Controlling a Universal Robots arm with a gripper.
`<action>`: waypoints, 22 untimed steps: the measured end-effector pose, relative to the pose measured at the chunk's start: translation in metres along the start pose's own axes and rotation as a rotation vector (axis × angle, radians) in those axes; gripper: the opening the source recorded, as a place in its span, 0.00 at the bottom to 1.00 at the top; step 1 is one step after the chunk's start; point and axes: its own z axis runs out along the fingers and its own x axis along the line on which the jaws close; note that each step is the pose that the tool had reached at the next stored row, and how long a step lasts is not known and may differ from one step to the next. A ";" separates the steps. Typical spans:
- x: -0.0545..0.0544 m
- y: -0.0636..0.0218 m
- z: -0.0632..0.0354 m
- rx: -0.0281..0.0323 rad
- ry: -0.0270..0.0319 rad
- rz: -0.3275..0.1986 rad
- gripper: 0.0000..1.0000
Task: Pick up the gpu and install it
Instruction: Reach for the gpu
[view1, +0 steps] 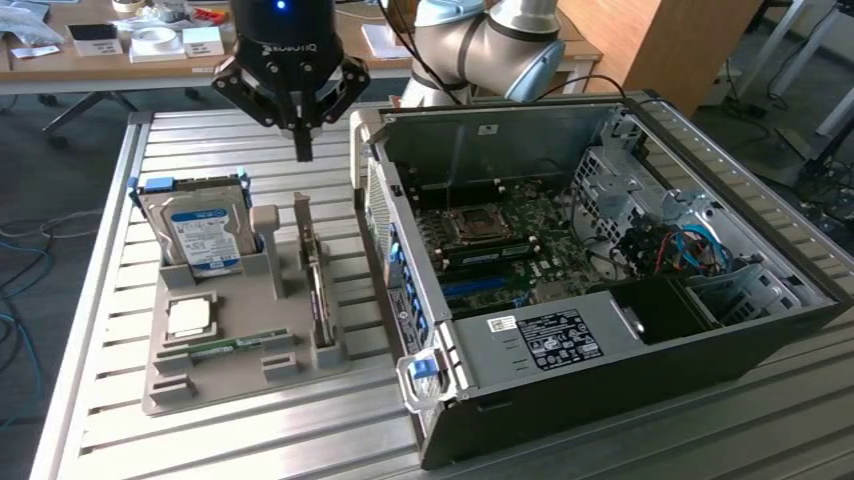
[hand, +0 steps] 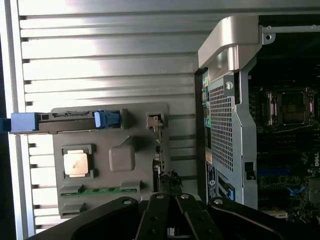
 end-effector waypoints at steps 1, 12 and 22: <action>0.000 -0.0015 -0.0001 0.0001 0.0000 0.000 0.11; 0.000 -0.0273 -0.0012 0.0006 -0.0001 0.000 0.11; -0.001 -0.0494 -0.0021 0.0013 -0.0001 0.000 0.11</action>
